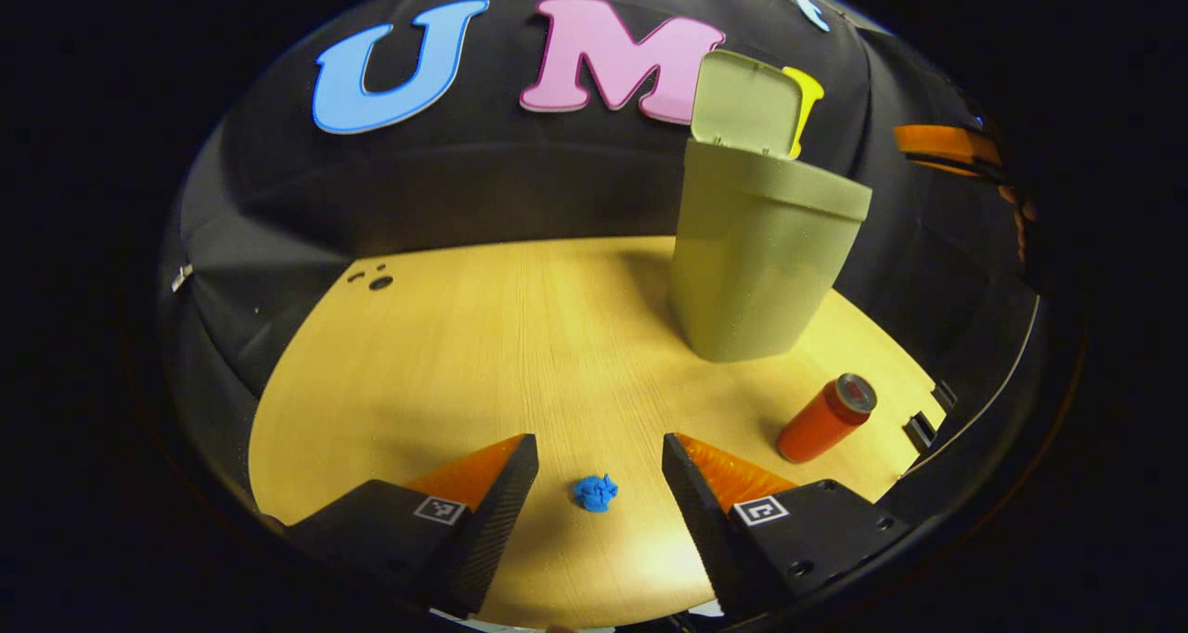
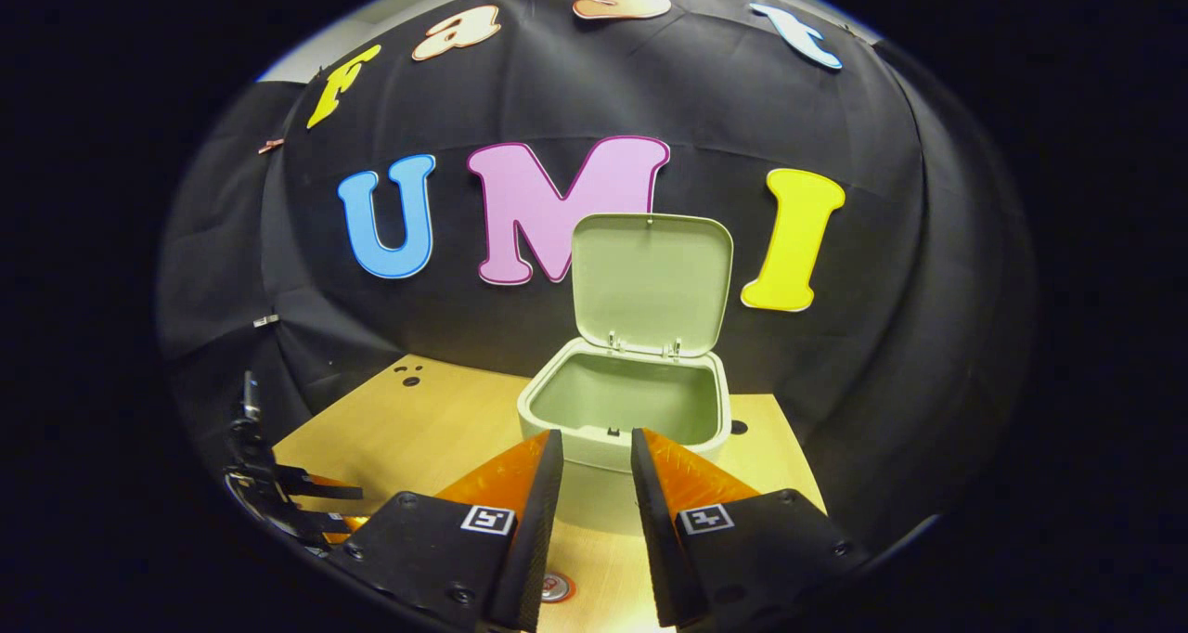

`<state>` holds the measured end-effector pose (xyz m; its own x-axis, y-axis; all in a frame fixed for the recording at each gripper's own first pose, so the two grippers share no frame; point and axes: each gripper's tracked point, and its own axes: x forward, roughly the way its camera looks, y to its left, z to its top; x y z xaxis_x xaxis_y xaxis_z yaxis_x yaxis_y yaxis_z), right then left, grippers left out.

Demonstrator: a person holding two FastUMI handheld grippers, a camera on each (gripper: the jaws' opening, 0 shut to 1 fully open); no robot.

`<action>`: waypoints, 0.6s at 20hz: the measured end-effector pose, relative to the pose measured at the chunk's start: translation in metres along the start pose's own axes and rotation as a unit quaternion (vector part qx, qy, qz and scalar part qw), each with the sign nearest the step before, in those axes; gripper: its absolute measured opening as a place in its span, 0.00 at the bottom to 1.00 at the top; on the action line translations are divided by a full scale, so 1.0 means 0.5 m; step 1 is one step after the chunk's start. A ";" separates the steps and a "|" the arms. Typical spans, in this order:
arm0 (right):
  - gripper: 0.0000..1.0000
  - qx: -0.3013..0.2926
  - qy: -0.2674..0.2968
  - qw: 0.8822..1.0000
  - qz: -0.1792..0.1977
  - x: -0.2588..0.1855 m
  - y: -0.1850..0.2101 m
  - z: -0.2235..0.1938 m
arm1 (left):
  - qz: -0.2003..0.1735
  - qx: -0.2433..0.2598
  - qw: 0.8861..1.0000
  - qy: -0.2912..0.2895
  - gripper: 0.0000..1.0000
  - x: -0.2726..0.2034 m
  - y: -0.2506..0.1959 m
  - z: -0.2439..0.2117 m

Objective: Press the lid of the desktop garbage bin to open it, pick up the crumpled paper on the desktop and throw it into the bin, then pick up the pop can on the desktop and drop it into the bin, and finally close the garbage bin lid.

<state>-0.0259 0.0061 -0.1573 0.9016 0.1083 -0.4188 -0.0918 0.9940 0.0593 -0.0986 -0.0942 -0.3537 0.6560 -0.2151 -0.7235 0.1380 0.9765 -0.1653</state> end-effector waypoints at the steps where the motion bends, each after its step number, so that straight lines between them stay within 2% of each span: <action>1: 0.49 0.002 0.005 1.000 -0.001 -0.010 -0.004 -0.009 | 0.003 -0.001 1.000 0.010 0.88 0.013 0.001 -0.021; 4: 0.49 -0.001 0.019 1.000 -0.009 -0.032 -0.023 -0.032 | 0.006 -0.002 0.999 0.031 0.81 0.043 0.003 -0.054; 5: 0.49 -0.001 0.023 1.000 -0.011 -0.038 -0.028 -0.036 | 0.005 -0.003 0.999 0.036 0.75 0.054 0.003 -0.064; 7: 0.49 0.004 0.027 1.000 -0.013 -0.043 -0.035 -0.041 | 0.006 0.001 0.999 0.045 0.70 0.074 0.002 -0.081; 12: 0.49 0.008 0.029 0.999 -0.018 -0.054 -0.055 -0.033 | 0.017 0.012 0.997 0.075 0.68 0.104 0.006 -0.127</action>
<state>-0.0546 -0.0237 -0.1625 0.8781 0.0743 -0.4727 -0.0532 0.9969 0.0578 -0.1113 -0.1030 -0.4343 0.5421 -0.1782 -0.8212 0.1356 0.9830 -0.1238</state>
